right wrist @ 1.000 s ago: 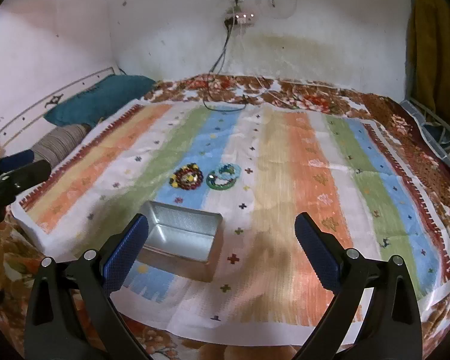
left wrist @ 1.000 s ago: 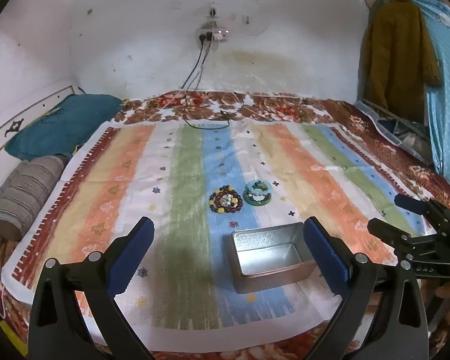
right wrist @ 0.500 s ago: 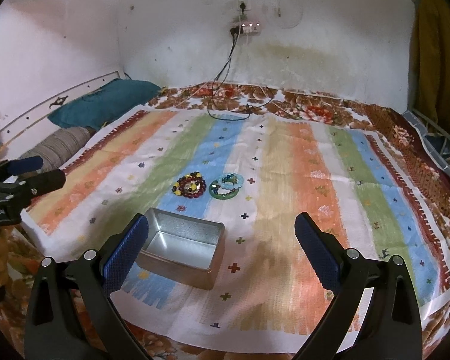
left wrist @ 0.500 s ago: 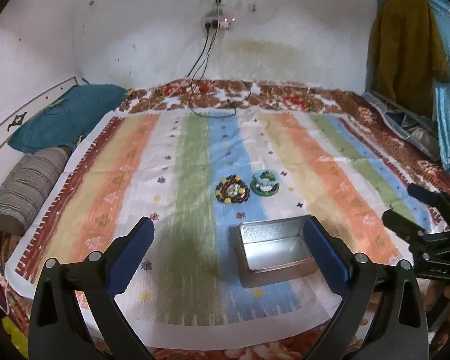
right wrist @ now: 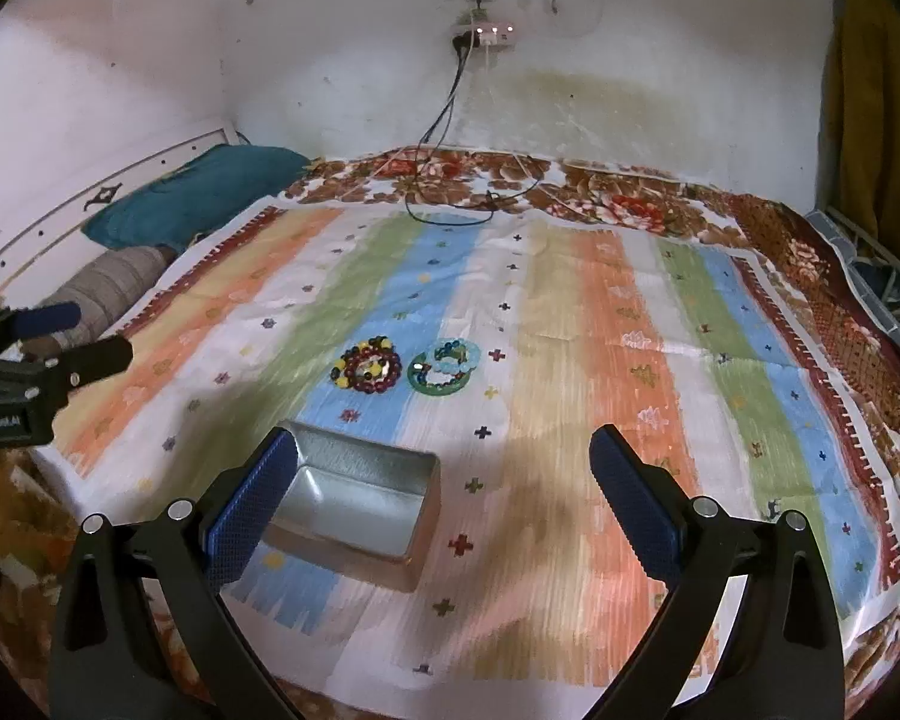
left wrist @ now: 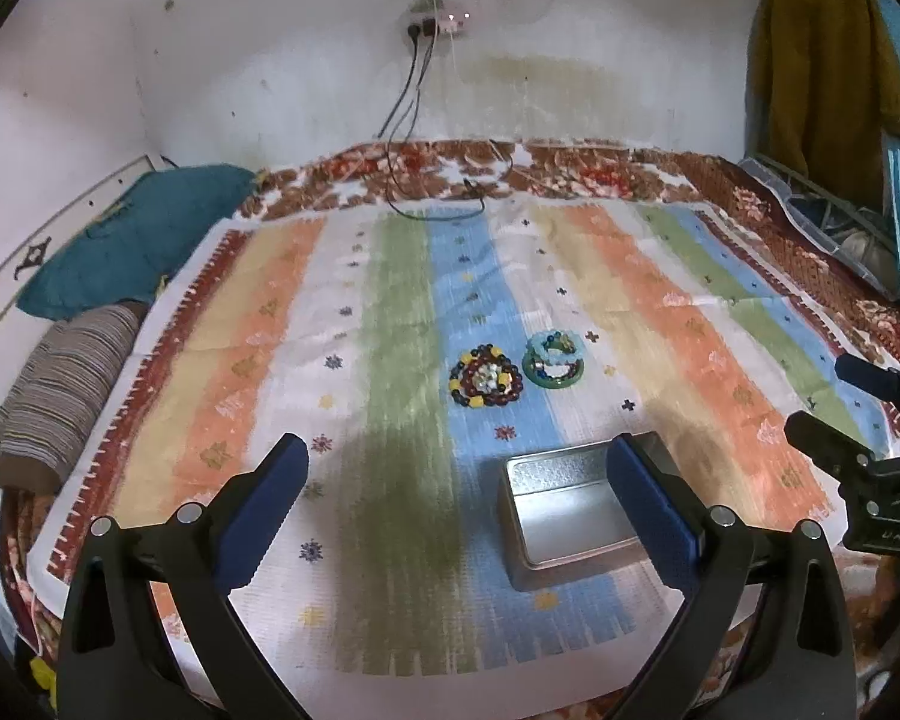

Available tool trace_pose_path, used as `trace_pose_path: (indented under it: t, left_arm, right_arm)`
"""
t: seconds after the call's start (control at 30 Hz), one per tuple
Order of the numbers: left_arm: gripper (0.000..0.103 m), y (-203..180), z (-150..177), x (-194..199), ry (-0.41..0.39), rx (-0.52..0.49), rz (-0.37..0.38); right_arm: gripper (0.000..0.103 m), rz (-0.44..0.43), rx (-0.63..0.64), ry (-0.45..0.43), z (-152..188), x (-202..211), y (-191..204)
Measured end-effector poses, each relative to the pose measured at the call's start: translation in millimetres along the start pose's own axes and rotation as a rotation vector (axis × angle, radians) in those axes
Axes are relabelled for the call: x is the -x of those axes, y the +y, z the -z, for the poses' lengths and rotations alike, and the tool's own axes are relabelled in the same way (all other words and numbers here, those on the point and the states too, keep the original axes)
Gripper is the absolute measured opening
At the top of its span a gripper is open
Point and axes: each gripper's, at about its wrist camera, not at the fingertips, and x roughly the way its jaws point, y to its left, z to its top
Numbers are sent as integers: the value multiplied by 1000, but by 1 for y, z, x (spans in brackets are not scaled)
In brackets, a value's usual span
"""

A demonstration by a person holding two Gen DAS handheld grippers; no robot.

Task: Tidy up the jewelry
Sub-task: 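Move both tools toward the bracelet piles beside the silver tin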

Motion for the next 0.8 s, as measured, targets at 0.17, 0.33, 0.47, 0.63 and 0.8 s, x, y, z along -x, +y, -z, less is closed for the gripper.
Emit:
trace_pose_path:
  t: [0.17,0.33,0.47,0.63,0.8]
  left_arm:
    - [97,-4,-16,-17,19,-15,-26]
    - [97,-6,-27,-35,51,-9,-30]
    - [97,-2,-34,-55,117,17,-30]
    - [97,1,-43,-72,153,46,-33]
    - [97,5,-50,-93,192,73,-43]
  right_arm:
    - [99,-6,9,23,-10,-14,-1]
    - [99,-16,-7,42,-25,-32,-7]
    - [99,-26,-32,60,-35,-46,-12]
    - [99,-30,-70,94,-44,-64,-22]
    - [99,-57,-141,135,-52,-85,-34]
